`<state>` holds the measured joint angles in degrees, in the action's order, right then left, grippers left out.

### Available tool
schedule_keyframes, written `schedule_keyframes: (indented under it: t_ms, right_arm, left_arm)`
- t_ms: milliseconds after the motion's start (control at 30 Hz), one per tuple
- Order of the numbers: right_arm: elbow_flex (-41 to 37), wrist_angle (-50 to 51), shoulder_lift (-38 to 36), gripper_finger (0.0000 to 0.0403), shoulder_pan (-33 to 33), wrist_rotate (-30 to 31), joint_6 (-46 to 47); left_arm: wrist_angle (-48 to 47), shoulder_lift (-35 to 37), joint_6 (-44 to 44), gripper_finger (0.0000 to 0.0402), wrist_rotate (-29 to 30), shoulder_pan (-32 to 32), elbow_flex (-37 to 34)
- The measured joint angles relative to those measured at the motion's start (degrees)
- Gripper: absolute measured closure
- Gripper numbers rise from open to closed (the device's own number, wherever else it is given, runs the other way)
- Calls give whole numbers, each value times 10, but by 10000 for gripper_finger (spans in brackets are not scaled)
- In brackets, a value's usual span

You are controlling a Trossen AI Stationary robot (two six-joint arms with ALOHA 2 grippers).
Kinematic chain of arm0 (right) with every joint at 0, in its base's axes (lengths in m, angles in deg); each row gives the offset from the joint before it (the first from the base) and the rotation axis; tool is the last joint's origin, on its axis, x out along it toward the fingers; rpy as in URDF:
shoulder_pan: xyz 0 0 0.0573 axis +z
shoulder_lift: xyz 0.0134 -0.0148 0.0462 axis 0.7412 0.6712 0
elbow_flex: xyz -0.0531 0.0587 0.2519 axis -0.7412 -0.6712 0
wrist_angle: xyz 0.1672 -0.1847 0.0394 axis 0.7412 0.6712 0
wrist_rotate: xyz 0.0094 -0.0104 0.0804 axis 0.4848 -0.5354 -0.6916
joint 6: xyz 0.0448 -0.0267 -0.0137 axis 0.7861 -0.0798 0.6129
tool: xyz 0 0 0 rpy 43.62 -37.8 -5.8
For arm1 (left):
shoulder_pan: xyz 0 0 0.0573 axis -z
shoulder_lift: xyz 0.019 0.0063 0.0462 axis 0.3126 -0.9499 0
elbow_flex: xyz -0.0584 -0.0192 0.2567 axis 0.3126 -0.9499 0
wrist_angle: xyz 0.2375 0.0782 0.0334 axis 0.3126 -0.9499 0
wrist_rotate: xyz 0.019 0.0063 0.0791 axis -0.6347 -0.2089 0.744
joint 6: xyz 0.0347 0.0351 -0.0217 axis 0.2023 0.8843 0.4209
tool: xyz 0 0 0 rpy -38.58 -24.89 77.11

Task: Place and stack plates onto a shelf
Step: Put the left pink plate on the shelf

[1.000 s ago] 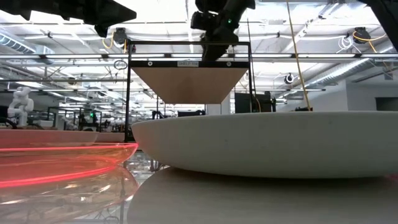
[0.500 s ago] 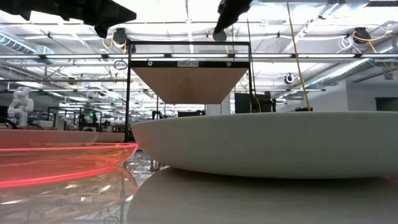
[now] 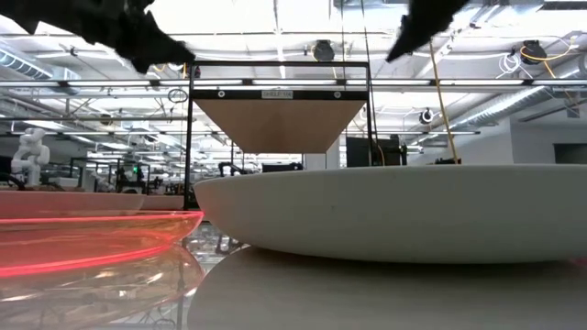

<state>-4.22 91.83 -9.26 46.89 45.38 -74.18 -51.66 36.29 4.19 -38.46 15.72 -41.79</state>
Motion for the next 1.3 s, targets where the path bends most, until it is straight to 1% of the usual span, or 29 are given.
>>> schedule_keyframes:
  t_ms: [100, 200, 300, 400, 567, 600, 767, 967, 1133, 1200, 1300]
  right_arm:
    - [-59, -32, -48, 309, 8, 1, 22]
    - [-109, -61, -84, 310, 15, 2, 32]
    - [-138, -70, -101, 310, 15, 22, 35]
    - [-152, -70, -101, 310, 14, 45, 27]
    - [-152, -73, -98, 310, 15, 37, 15]
    - [-152, -72, -99, 310, 14, 28, 12]
    - [-152, -72, -98, 310, 14, 28, -4]
    - [-152, -72, -98, 310, 14, 28, -18]
    - [-152, -72, -98, 310, 14, 28, -37]
    - [-152, -72, -98, 310, 14, 28, -39]
    - [-152, -72, -98, 310, 14, 28, -43]
  left_arm:
    - [-42, 0, -18, 398, 12, 0, 0]
    - [-98, 2, -75, 398, 48, -6, 0]
    - [-153, 1, -128, 398, 60, -25, 0]
    - [-189, 0, -185, 398, 58, -47, 0]
    - [-268, -7, -280, 398, 43, -78, 0]
    - [-284, -11, -294, 398, 36, -84, 0]
    - [-329, -49, -338, 398, 4, -114, 0]
    - [-335, -115, -325, 398, -72, -138, 6]
    - [-369, -163, -258, 397, -125, -142, 58]
    - [-397, -181, -235, 391, -130, -139, 89]
    - [-451, -209, -188, 376, -122, -134, 135]
